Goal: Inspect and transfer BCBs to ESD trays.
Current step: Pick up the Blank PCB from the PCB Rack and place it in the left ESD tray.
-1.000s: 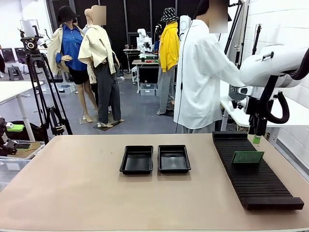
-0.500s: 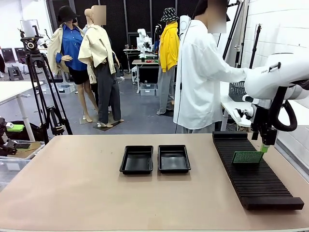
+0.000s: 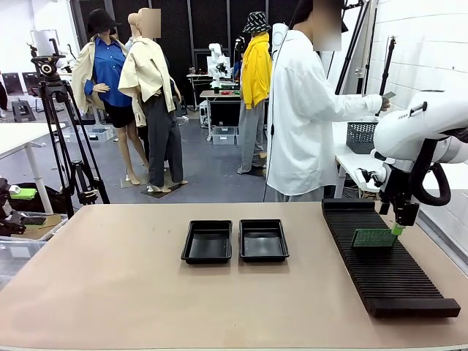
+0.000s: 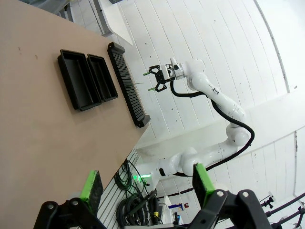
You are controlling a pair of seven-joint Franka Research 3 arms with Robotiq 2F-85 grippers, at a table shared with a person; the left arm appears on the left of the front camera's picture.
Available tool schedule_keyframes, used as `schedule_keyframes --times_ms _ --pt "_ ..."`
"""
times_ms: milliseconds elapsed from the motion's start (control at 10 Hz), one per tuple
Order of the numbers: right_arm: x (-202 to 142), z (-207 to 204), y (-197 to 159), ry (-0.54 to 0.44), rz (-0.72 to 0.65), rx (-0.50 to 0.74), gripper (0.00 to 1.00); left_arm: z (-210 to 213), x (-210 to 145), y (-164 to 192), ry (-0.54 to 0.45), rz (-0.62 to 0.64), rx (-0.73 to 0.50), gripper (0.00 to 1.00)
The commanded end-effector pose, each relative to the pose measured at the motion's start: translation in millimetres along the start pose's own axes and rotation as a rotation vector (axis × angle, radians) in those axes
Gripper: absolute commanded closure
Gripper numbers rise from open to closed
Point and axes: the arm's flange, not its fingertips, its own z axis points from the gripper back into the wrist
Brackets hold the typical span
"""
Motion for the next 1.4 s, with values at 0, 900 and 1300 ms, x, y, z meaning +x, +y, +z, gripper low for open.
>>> schedule_keyframes --times_ms 0,900,1300 --pt "1.8 -6.2 -12.0 -0.052 0.034 -0.003 0.00 0.9 0.3 -2.3 -0.001 -0.005 -0.001 0.00" --pt "8.9 -24.5 -41.0 -0.104 0.002 0.065 0.00 0.9 0.3 -2.3 -0.001 -0.005 -0.001 0.00" --pt "13.2 -33.0 -41.7 -0.057 0.005 0.106 0.00 0.9 0.3 -2.3 -0.001 -0.005 -0.001 0.00"
